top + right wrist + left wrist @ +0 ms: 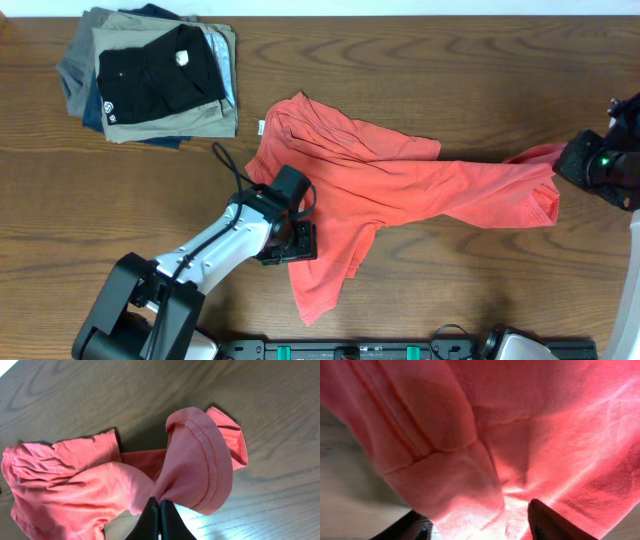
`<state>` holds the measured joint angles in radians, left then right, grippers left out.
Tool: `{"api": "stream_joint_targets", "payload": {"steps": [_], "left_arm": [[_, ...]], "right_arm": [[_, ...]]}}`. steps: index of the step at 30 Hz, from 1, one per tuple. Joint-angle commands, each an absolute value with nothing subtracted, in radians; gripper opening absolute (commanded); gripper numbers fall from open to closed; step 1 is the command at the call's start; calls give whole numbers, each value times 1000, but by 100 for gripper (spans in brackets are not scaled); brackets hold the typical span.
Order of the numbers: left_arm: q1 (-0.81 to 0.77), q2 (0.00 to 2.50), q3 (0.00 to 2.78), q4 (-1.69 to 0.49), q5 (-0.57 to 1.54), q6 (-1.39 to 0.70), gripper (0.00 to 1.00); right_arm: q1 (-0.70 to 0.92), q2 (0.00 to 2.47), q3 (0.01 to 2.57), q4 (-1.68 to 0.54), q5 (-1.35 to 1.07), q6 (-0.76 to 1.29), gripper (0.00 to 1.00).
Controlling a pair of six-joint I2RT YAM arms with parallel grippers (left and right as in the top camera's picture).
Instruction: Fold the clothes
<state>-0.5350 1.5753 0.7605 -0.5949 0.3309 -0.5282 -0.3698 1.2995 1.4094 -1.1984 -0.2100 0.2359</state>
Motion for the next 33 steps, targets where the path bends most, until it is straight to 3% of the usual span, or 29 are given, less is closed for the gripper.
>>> {"api": "stream_joint_targets", "payload": {"steps": [1, 9, 11, 12, 13, 21, 33], "left_arm": [[-538, 1594, 750, -594, 324, -537, 55], [-538, 1594, 750, -602, 324, -536, 39], [-538, 1594, 750, -609, 324, -536, 23], [-538, 1594, 750, -614, 324, -536, 11], [-538, 1594, 750, -620, 324, -536, 6], [-538, 1534, 815, -764, 324, -481, 6], [-538, 1110, 1184, -1161, 154, -426, 6]], "right_arm": [[-379, 1303, 1417, -1206, -218, 223, 1], [-379, 1303, 1417, -1224, -218, 223, 1], [-379, 1303, 1416, -1224, -218, 223, 1], [-378, 1303, 1416, -1224, -218, 223, 1], [-378, 1303, 1416, -1225, -218, 223, 1], [-379, 1301, 1417, -1235, -272, 223, 1], [-379, 1181, 1425, -1243, -296, 223, 1]]}}
